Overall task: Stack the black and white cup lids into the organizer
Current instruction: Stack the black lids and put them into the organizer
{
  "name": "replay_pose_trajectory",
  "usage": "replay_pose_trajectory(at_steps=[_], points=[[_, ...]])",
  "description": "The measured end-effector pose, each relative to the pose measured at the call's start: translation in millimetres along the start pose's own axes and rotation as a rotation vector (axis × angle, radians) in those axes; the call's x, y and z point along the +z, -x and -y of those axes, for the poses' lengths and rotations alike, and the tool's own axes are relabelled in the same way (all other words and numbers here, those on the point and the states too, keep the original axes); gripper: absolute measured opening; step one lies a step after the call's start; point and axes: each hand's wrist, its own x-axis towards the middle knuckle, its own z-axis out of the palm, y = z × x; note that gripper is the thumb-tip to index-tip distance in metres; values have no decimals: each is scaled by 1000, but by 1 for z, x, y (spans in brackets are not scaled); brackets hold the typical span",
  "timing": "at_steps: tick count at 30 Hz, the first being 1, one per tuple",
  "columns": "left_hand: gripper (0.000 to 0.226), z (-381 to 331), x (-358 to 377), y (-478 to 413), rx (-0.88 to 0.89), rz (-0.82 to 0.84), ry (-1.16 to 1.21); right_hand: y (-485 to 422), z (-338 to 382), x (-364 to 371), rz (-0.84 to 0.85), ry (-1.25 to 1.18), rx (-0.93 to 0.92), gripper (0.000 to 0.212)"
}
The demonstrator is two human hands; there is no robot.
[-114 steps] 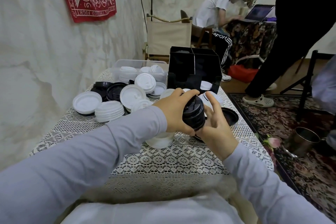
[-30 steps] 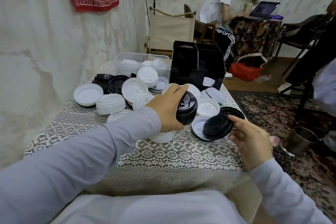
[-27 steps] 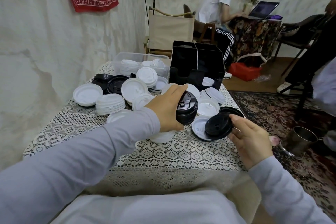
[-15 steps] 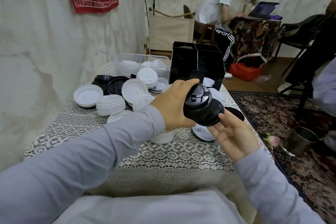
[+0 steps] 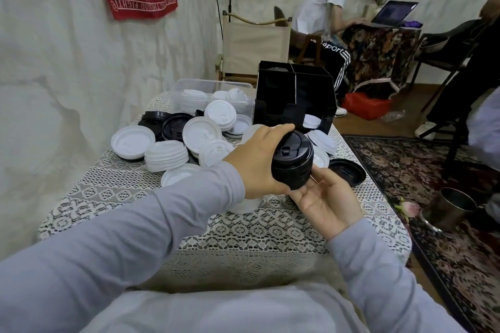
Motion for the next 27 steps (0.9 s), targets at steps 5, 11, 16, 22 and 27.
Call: replay_pose_trajectory(at_steps=[5,11,16,22,27], points=[[105,2,4,1,-11,66,-64,2,-3,0,4,-23,26,91],[108,1,5,2,-27,86,-69,0,-6,0,14,48,46,81],[102,1,3,2,-6,70,-46,1,-5,0,42,39,67,65],[97,6,1,2,-3,5,-26,4,14,2,-87,323,-116,34],[99,14,-3,2,-51,-7,-48,4,55,-15,-366,1061,-485,19]])
